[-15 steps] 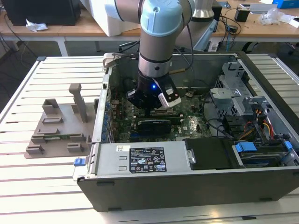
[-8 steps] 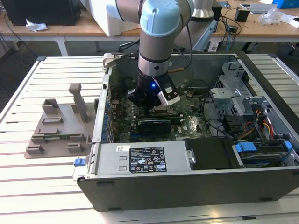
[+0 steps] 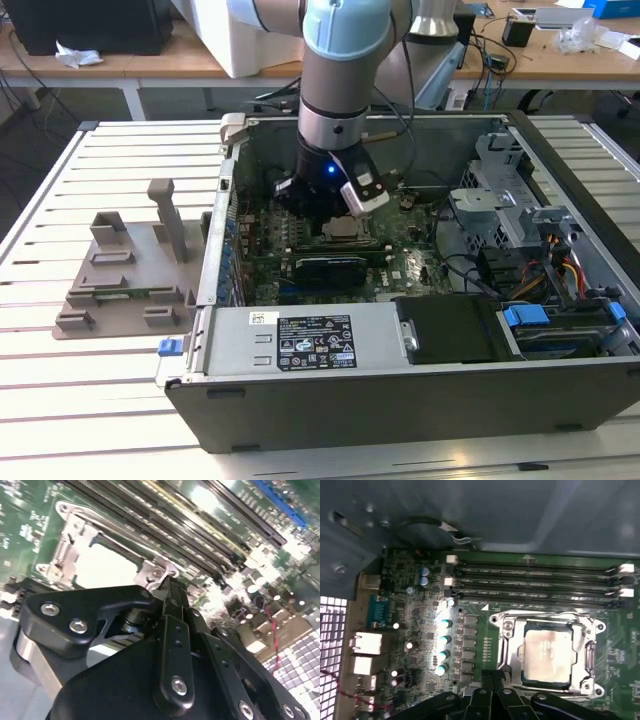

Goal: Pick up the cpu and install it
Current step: 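Install the second cpu locking lever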

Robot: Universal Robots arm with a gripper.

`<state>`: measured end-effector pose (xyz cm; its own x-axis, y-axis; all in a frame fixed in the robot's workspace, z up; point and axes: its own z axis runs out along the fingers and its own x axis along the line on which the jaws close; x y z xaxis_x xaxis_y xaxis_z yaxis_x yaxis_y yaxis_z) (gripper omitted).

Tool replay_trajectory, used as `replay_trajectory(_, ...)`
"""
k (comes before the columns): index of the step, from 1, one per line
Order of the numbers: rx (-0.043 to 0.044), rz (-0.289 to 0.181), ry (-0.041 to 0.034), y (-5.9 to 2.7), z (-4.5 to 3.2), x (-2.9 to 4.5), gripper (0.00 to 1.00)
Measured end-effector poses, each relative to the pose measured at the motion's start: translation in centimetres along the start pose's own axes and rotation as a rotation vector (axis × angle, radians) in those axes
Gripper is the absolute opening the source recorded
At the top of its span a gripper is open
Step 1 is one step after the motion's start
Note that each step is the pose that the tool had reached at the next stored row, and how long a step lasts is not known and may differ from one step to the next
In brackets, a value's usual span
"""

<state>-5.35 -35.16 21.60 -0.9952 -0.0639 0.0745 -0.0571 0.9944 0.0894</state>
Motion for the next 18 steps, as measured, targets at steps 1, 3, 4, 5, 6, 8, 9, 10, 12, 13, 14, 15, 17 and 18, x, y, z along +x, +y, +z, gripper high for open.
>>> replay_trajectory(1, 0.0023, 0.000, 0.0025, 0.15, -0.02, -0.38, 0.11)
replay_trajectory(3, 0.0061, 0.001, 0.0104, 0.55, -0.01, -1.37, 0.11)
replay_trajectory(4, 0.0153, 0.003, 0.0143, 0.78, 0.03, -2.10, 0.11)
replay_trajectory(5, 0.0260, 0.003, 0.0159, 0.89, 0.06, -2.57, 0.11)
replay_trajectory(6, 0.0358, 0.004, 0.0173, 1.01, 0.09, -2.95, 0.11)
replay_trajectory(8, 0.0592, 0.006, 0.0202, 1.57, 0.19, -3.98, 0.11)
replay_trajectory(9, 0.0663, 0.007, 0.0212, 1.99, 0.22, -4.40, 0.11)
replay_trajectory(10, 0.0850, 0.009, 0.0229, 2.98, 0.30, -5.08, 0.11)
replay_trajectory(12, 0.1216, 0.012, 0.0250, 4.35, 0.34, -5.41, 0.11)
replay_trajectory(13, 0.1280, 0.013, 0.0253, 4.57, 0.18, -5.40, 0.11)
replay_trajectory(14, 0.1287, 0.013, 0.0255, 4.65, -0.16, -5.38, 0.11)
replay_trajectory(15, 0.1294, 0.013, 0.0255, 4.74, -0.71, -5.34, 0.11)
replay_trajectory(17, 0.1315, 0.013, 0.0255, 4.85, -1.61, -5.28, 0.11)
replay_trajectory(18, 0.1329, 0.013, 0.0257, 4.89, -2.09, -5.24, 0.11)
